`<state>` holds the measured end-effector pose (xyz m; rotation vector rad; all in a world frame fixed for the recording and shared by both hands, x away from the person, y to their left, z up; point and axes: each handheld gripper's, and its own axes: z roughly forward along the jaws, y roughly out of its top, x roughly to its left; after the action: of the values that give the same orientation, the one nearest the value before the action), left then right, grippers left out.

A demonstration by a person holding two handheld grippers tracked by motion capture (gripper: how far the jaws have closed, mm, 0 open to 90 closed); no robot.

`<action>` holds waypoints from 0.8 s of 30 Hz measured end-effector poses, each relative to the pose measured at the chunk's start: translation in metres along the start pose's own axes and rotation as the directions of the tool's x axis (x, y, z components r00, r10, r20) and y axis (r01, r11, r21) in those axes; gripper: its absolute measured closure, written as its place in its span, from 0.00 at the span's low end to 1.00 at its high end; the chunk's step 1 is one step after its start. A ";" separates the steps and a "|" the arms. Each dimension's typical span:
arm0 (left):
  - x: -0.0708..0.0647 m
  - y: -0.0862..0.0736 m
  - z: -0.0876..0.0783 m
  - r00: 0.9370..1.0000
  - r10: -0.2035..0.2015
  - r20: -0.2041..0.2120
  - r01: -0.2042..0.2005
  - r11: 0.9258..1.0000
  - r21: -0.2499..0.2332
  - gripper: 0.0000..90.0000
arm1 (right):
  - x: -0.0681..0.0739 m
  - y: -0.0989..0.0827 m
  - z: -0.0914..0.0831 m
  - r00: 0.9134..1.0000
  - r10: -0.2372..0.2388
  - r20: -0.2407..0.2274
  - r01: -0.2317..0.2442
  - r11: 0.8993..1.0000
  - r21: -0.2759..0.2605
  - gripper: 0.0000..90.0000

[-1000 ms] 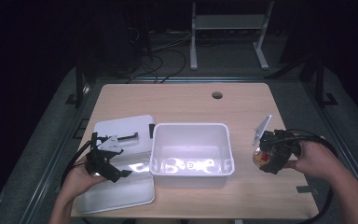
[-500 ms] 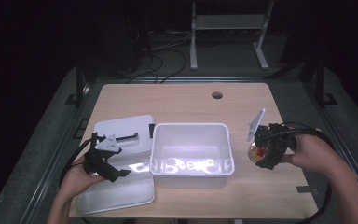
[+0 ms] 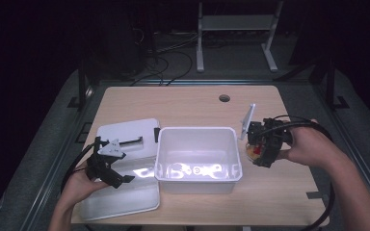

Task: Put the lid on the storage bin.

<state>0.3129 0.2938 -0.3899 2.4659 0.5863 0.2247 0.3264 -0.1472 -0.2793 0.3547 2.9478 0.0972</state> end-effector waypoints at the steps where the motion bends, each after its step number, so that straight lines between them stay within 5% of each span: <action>1: 0.000 0.000 0.000 1.000 0.003 0.001 -0.003 1.000 0.002 0.12 | 0.000 0.004 -0.001 1.000 -0.009 -0.001 0.009 1.000 0.000 0.22; 24: 0.003 -0.005 -0.005 1.000 -0.014 0.006 0.014 1.000 -0.016 0.12 | 0.007 0.076 0.015 0.989 -0.144 -0.036 0.144 0.989 0.017 0.22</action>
<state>0.3123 0.3009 -0.3885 2.4455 0.5972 0.2150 0.3398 -0.0716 -0.2884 0.1431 2.9994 0.0561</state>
